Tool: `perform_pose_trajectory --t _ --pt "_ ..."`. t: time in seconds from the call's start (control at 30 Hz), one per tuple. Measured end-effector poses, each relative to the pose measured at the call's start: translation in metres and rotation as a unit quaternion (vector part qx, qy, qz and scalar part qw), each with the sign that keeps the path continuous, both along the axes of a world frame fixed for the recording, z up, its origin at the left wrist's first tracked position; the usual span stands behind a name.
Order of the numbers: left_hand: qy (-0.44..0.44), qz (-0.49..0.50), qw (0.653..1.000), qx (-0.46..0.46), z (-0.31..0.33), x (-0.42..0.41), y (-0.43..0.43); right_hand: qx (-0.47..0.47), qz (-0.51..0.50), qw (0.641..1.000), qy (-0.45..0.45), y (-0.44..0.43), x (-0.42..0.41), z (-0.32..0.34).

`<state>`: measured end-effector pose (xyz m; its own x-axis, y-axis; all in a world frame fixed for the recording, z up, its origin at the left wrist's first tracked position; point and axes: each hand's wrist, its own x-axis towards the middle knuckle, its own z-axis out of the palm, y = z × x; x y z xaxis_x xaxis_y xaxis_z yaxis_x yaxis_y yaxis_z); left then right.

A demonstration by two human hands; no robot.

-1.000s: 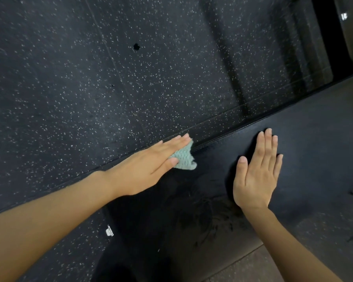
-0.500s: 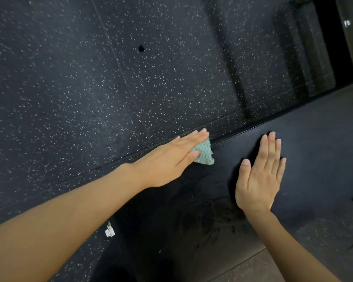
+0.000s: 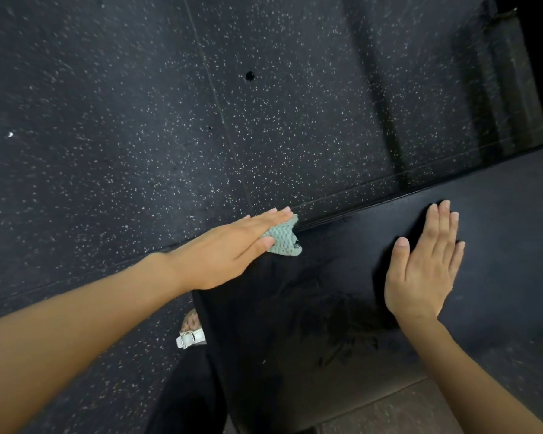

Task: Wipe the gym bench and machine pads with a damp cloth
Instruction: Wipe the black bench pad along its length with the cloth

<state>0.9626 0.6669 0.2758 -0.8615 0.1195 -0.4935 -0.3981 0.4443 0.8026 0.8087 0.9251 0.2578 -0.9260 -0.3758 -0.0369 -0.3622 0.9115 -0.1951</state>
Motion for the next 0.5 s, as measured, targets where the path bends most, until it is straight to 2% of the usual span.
perform_pose_trajectory --t 0.27,0.5 --pt "-0.02 0.025 0.999 -0.019 0.004 0.042 -0.014 0.0 0.004 1.0 -0.009 0.001 0.0 0.001" --pt "-0.004 0.022 1.0 -0.014 0.001 0.025 -0.008 0.01 -0.007 0.999 -0.03 -0.008 0.008 0.003"
